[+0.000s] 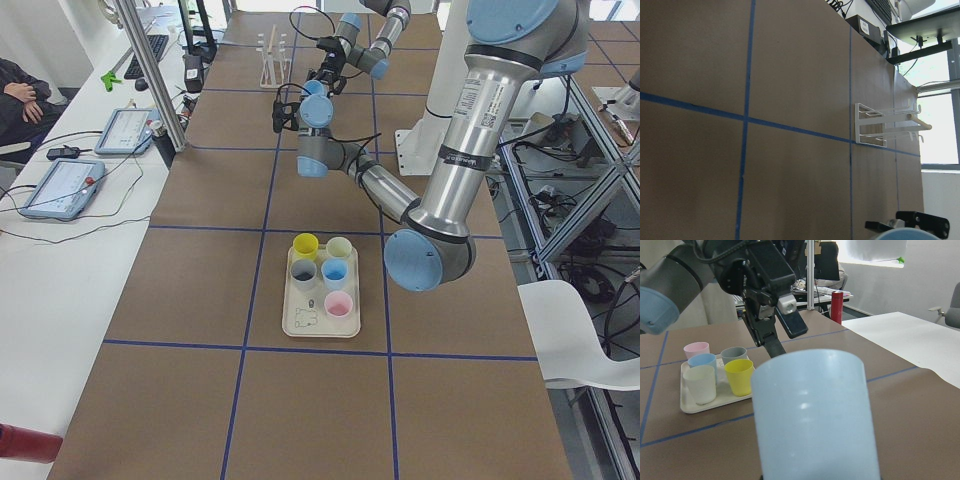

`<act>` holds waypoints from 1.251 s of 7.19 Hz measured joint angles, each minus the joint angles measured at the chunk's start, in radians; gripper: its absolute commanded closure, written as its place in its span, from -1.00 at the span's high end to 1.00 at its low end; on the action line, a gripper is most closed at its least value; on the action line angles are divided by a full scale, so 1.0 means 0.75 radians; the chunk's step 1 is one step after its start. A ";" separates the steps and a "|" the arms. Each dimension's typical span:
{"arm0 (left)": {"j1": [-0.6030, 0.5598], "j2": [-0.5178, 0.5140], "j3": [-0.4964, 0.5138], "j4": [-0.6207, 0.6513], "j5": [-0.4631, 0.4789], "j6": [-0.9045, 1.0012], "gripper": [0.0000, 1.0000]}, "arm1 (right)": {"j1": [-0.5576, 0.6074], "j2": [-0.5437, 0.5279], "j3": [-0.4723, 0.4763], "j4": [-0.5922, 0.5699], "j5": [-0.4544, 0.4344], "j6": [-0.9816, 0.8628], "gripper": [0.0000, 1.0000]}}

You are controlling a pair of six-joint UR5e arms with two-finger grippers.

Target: Transfer IKEA cup to right arm and place on rack

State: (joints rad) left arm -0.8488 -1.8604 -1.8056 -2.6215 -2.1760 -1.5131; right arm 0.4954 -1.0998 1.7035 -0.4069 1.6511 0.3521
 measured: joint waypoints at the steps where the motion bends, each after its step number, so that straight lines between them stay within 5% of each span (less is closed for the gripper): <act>1: -0.048 0.067 -0.005 0.001 -0.030 0.115 1.00 | 0.052 0.003 0.003 -0.189 0.004 0.020 -0.69; 3: -0.077 0.143 -0.011 0.001 -0.045 0.249 1.00 | 0.209 0.014 0.015 -0.601 0.049 -0.006 -0.61; 5: -0.079 0.166 -0.017 0.000 -0.044 0.274 1.00 | 0.484 0.067 0.029 -0.939 0.308 -0.321 -0.67; 6: -0.079 0.171 -0.018 0.000 -0.041 0.276 1.00 | 0.610 0.083 0.030 -1.068 0.390 -0.535 -0.86; 9: -0.078 0.176 -0.019 -0.003 -0.034 0.277 1.00 | 0.823 0.065 0.021 -1.336 0.258 -1.367 -0.89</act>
State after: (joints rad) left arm -0.9072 -1.7287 -1.8195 -2.6240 -2.2019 -1.3055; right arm 1.1125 -1.0510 1.7193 -1.4092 1.8447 -0.6731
